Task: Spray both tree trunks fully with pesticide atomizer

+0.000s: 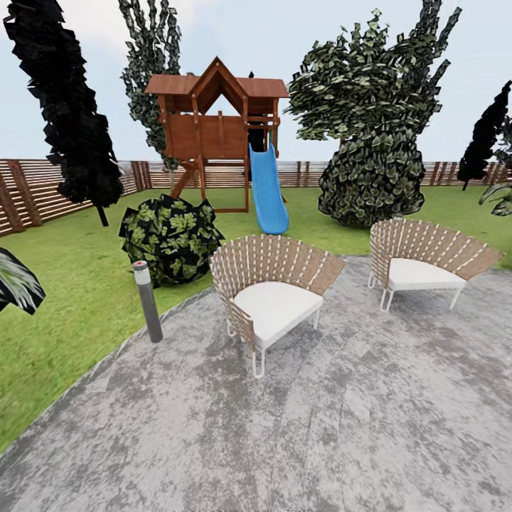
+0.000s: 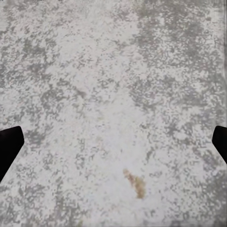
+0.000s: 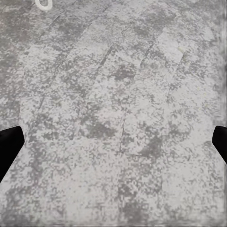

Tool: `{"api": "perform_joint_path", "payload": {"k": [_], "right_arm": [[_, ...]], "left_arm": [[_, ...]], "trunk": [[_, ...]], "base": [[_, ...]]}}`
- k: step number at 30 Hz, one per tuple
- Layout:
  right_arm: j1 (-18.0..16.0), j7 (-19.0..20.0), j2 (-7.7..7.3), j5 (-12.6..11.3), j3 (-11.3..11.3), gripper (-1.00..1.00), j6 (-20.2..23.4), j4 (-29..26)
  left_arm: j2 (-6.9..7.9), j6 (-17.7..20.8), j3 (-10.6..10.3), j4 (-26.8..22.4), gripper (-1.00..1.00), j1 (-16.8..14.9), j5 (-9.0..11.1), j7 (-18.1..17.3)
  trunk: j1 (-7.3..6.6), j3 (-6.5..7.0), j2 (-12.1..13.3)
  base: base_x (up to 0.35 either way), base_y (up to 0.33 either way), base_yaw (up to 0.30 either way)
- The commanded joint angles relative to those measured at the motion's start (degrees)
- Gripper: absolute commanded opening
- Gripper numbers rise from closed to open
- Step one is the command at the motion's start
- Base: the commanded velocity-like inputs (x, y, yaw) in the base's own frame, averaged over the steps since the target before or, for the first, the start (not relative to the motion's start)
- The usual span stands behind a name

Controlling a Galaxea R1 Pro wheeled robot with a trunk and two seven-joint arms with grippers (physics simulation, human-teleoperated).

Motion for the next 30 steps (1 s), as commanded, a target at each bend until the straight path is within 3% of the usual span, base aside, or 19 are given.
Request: {"api": "perform_joint_path", "payload": {"k": [1, 25, 30], "right_arm": [[0.0, 0.0, 0.00, 0.0, 0.0, 1.00, -0.2, 0.0], [0.0, 0.0, 0.00, 0.0, 0.0, 1.00, -0.2, 0.0], [0.0, 0.0, 0.00, 0.0, 0.0, 1.00, -0.2, 0.0]], "left_arm": [[0.02, -0.2, 0.0, 0.0, 1.00, 0.0, 0.1, 0.1], [-0.05, -0.2, 0.0, 0.0, 1.00, 0.0, 0.1, 0.2], [-0.03, -0.2, 0.0, 0.0, 1.00, 0.1, 0.1, 0.2]], "trunk": [[-0.02, -0.09, 0.0], [-0.02, -0.59, 0.0], [-0.02, -0.60, 0.0]], "base": [[-0.144, 0.137, -0.271], [-0.015, 0.014, -0.274], [-0.201, 0.000, -0.278]]}}
